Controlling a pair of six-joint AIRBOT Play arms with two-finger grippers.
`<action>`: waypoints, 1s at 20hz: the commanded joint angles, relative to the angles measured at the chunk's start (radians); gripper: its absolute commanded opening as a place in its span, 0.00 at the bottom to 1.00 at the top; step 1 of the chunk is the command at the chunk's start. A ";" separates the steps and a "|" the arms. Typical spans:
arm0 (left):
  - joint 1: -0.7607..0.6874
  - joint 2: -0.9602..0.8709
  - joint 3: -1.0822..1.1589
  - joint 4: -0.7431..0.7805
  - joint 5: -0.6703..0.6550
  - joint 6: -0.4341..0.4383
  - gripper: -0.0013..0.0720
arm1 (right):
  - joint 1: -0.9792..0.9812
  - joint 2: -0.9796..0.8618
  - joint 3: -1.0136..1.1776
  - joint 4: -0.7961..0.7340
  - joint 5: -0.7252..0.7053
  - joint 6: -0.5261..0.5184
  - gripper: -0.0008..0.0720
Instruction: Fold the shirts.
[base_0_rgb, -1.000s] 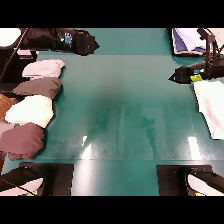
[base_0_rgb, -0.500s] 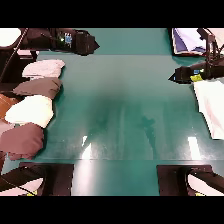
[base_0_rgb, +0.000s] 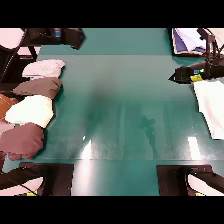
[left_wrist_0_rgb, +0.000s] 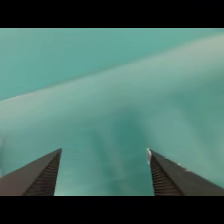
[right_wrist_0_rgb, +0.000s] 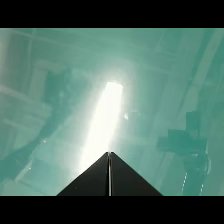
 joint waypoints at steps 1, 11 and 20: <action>0.150 -0.087 0.000 0.201 0.010 -0.091 0.90 | 0.001 0.000 0.001 0.000 0.000 0.000 0.03; 0.393 -0.559 0.000 0.181 0.117 -0.090 0.90 | 0.003 0.000 0.001 0.003 -0.003 0.001 0.03; 0.394 -0.595 0.116 0.181 0.025 -0.087 0.06 | 0.003 0.000 0.001 0.003 -0.011 0.001 0.03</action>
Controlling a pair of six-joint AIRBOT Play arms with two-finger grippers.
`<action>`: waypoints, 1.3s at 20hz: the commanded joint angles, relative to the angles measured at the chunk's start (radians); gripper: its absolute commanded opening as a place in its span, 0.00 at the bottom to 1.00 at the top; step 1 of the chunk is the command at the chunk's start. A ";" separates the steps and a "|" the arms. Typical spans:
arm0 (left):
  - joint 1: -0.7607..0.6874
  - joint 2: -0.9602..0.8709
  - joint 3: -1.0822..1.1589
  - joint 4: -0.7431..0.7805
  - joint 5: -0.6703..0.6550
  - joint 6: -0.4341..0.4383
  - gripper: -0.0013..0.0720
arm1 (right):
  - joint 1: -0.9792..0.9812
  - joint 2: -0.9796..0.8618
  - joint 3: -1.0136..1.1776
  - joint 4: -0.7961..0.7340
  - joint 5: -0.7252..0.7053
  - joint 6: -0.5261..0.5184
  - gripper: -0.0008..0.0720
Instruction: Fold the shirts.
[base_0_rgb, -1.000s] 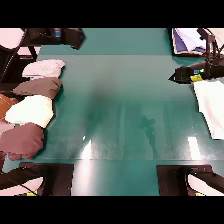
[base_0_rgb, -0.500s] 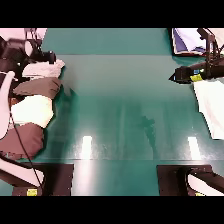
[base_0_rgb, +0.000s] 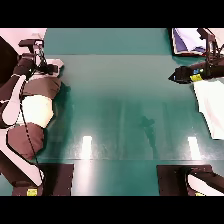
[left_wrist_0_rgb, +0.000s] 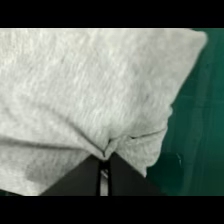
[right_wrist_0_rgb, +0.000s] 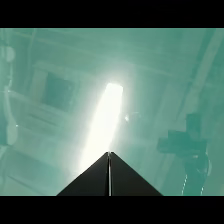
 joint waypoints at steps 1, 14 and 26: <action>0.002 -0.003 0.115 0.000 -0.130 0.003 0.05 | 0.000 0.001 0.002 0.000 -0.006 0.000 0.03; -0.338 0.659 0.304 -0.034 -0.464 0.153 0.04 | -0.002 0.048 0.381 -0.031 -0.094 0.000 0.03; -0.776 0.528 -0.105 -0.234 -0.374 0.142 0.86 | -0.002 0.050 0.521 -0.134 0.099 0.000 0.03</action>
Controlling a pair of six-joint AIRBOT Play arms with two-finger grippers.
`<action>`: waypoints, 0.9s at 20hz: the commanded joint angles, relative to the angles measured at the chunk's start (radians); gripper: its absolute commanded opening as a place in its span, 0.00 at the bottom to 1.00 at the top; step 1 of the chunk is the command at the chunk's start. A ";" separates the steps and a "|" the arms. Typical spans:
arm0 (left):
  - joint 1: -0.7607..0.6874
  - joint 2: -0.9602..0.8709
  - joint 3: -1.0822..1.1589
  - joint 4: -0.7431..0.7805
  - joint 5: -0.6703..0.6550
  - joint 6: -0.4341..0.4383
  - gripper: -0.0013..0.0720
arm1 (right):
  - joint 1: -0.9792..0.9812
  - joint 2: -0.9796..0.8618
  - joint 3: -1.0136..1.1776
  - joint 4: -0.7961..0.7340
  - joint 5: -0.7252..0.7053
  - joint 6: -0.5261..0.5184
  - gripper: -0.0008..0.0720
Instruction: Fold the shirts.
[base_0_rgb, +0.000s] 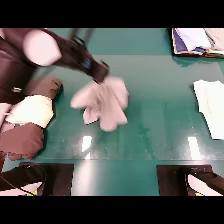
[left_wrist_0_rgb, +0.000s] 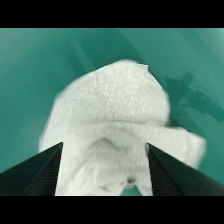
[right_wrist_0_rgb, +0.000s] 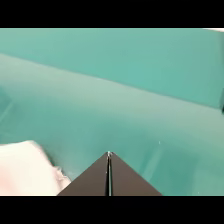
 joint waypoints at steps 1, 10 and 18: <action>0.007 -0.026 -0.066 -0.014 0.024 -0.029 0.86 | 0.000 0.001 0.009 -0.011 0.072 0.000 0.03; 0.360 0.021 -0.401 -0.086 -0.055 -0.106 0.86 | 0.000 -0.001 0.008 -0.012 0.114 0.000 0.03; 0.471 -0.005 -0.715 -0.321 0.332 -0.093 0.86 | 0.000 0.005 -0.039 -0.010 0.118 0.000 0.03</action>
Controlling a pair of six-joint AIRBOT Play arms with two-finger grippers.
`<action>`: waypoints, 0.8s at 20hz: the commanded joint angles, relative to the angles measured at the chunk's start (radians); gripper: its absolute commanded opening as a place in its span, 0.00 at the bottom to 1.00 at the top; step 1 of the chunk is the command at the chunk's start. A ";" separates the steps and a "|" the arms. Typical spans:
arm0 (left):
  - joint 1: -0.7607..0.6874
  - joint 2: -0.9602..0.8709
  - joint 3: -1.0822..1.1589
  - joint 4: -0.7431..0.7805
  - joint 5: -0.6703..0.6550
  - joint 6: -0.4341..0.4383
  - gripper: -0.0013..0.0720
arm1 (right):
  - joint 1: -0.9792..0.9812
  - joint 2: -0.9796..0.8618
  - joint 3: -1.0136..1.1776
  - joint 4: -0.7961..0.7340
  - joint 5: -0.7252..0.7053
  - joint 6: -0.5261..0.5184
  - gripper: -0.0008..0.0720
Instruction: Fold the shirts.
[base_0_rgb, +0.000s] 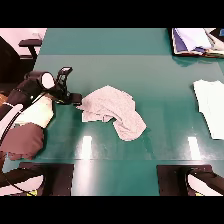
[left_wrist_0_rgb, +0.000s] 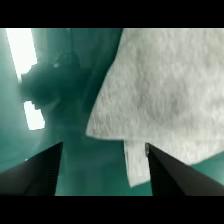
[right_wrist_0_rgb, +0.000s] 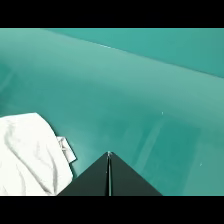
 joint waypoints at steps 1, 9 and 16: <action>0.028 -0.032 -0.078 -0.134 0.159 0.032 0.86 | 0.000 0.005 -0.060 0.002 0.010 0.000 0.03; 0.028 -0.068 -0.046 -0.181 0.172 0.052 0.05 | -0.071 0.003 -0.440 0.036 0.069 0.000 0.03; 0.028 -0.049 0.048 -0.180 0.134 0.104 0.05 | -0.198 -0.117 -0.929 0.253 -0.002 -0.093 0.71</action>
